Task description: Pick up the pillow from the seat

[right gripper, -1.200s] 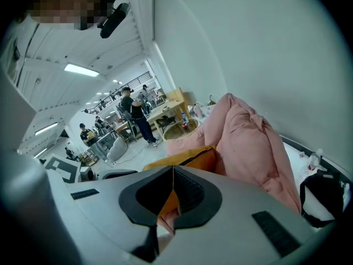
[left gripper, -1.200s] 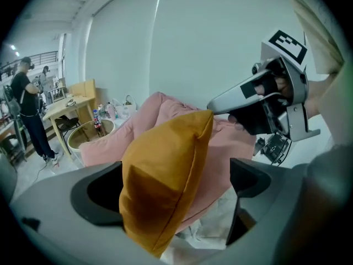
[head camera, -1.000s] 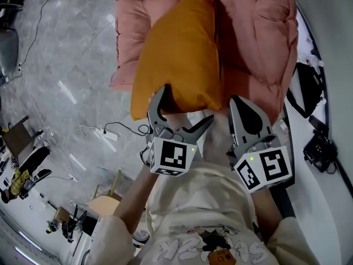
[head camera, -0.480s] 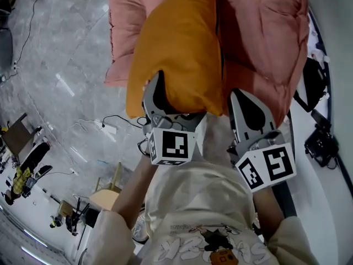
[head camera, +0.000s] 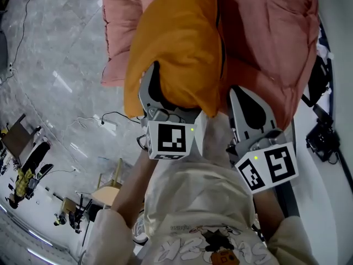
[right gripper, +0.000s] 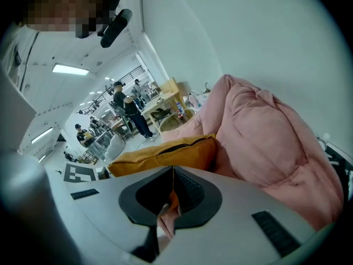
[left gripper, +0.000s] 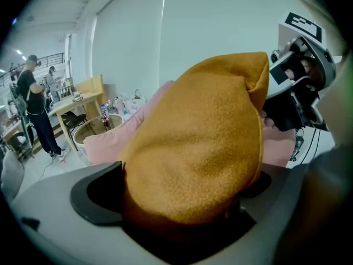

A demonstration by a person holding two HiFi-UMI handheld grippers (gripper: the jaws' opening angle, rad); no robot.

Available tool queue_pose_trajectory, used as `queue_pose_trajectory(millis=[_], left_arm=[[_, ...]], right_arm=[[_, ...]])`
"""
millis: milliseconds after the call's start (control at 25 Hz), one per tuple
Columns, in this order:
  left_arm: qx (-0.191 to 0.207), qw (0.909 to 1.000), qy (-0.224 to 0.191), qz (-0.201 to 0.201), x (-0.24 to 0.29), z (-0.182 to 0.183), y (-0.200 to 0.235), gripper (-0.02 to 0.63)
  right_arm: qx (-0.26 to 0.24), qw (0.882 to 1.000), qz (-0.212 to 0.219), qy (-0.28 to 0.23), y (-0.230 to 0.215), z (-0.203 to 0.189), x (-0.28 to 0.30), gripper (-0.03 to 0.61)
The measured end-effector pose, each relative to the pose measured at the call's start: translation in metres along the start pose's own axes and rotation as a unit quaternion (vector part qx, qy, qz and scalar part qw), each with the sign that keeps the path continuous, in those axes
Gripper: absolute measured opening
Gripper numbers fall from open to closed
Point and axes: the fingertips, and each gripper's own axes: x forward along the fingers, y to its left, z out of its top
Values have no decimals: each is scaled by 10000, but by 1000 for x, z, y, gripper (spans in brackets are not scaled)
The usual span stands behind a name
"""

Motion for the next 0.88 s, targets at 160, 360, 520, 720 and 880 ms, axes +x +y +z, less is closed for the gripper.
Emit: queue_pose_trajectory(millis=[160, 360, 520, 720, 880], left_arm=[[-10, 9999, -103, -102, 10, 7, 14, 595], [-307, 9990, -189, -255, 8, 10, 21, 445], [-348, 9989, -45, -297, 6, 7, 17, 334], [-459, 9987, 40, -194, 0, 10, 20, 258], [-378, 9993, -11, -27, -12, 22, 26, 241]], right_arm=[[41, 10000, -4, 40, 3, -2, 8, 23], [42, 9999, 9, 145, 8, -7, 15, 23], [51, 9998, 28, 174, 17, -6, 24, 23], [5, 9999, 16, 162, 23, -1, 23, 23], [-50, 9999, 31, 91, 26, 4, 17, 23]])
